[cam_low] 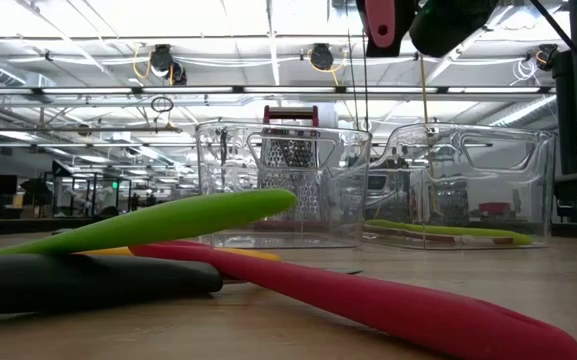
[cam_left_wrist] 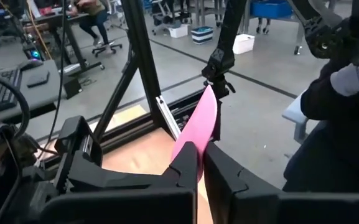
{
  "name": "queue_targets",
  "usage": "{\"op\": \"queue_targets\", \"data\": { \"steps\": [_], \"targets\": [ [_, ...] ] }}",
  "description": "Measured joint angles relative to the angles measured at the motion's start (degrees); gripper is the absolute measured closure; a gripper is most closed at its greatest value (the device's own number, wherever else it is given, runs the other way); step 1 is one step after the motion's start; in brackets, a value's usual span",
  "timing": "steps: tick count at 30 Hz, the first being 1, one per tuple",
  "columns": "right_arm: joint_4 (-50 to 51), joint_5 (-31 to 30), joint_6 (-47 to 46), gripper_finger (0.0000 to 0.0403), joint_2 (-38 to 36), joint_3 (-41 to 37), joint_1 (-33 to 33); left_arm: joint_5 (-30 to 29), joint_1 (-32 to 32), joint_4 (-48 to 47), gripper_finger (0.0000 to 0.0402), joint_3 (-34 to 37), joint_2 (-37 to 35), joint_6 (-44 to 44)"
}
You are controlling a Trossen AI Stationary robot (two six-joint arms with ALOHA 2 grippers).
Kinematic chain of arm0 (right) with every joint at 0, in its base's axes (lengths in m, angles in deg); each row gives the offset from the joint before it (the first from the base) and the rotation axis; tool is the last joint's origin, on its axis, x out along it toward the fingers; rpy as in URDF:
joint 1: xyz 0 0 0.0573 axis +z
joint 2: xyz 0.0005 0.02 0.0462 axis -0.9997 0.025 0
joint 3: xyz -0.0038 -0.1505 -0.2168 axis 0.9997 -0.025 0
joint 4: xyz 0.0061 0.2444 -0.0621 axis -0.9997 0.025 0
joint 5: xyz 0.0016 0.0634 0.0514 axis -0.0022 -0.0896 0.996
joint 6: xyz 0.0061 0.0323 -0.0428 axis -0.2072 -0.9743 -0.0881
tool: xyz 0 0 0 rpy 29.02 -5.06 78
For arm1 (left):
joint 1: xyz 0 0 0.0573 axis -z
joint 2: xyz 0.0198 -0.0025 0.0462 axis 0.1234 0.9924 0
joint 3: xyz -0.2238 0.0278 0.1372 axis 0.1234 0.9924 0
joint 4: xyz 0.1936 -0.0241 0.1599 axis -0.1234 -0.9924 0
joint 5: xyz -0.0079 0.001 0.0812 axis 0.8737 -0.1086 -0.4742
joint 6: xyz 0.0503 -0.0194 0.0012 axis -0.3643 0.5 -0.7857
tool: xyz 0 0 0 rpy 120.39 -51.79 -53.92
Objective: Pick & Place Kitchen Items
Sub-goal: Put the pink spatula into the left transparent bin
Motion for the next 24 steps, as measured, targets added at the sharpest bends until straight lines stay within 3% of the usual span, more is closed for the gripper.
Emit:
{"op": "queue_targets", "data": {
  "steps": [3, 6, 11, 17, 24],
  "targets": [
    [0.0, 0.6, -0.1, 0.0381, 0.0, 0.0, 0.0, 2.2, -0.2, -0.1, 0.0396, 0.0, 0.0, -1.7],
    [0.8, -2.9, -0.3, 0.0381, 0.0, 0.0, -0.1, 5.4, -0.3, -0.2, 0.0398, 0.0, 0.0, -3.1],
    [1.7, -2.8, -1.0, 0.0381, 0.0, 0.1, -0.2, 4.6, 0.0, -1.2, 0.0399, 0.0, 0.0, -2.7],
    [2.3, -4.0, -1.2, 0.0354, 0.0, 0.0, 0.3, 2.4, 0.7, -3.4, 0.04, 0.0, -0.2, -2.0],
    [4.0, -8.7, -2.0, 0.0327, 0.1, 0.0, 0.8, -4.5, 2.7, -7.5, 0.0401, 0.0, -1.3, 0.3]
  ]
}}
